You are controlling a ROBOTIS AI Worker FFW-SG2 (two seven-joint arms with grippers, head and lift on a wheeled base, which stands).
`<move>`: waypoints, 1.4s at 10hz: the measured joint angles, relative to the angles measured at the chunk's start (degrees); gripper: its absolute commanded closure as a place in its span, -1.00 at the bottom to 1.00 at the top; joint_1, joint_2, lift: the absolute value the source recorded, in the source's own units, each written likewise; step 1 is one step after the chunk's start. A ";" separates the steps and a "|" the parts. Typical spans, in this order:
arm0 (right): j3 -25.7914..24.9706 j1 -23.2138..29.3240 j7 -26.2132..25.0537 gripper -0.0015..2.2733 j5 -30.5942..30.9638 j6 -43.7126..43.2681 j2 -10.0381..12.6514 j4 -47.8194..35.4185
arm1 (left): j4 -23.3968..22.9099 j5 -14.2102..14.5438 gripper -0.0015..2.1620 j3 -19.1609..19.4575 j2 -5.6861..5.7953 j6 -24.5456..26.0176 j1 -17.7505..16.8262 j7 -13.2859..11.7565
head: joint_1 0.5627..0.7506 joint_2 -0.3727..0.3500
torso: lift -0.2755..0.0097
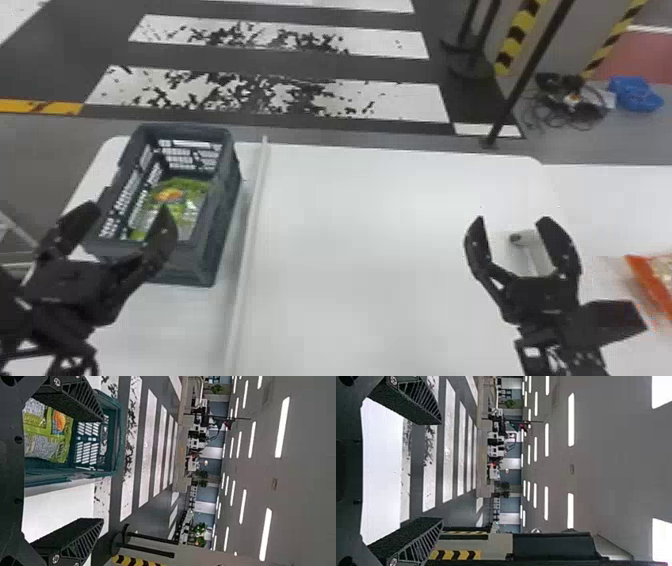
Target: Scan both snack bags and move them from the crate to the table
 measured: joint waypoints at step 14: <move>6.07 2.19 -3.17 -0.92 8.84 14.18 3.92 -1.72 | 31.28 -7.98 -0.87 -0.97 28.36 24.43 -42.09 -35.91 | 0.41 0.57 | 0.67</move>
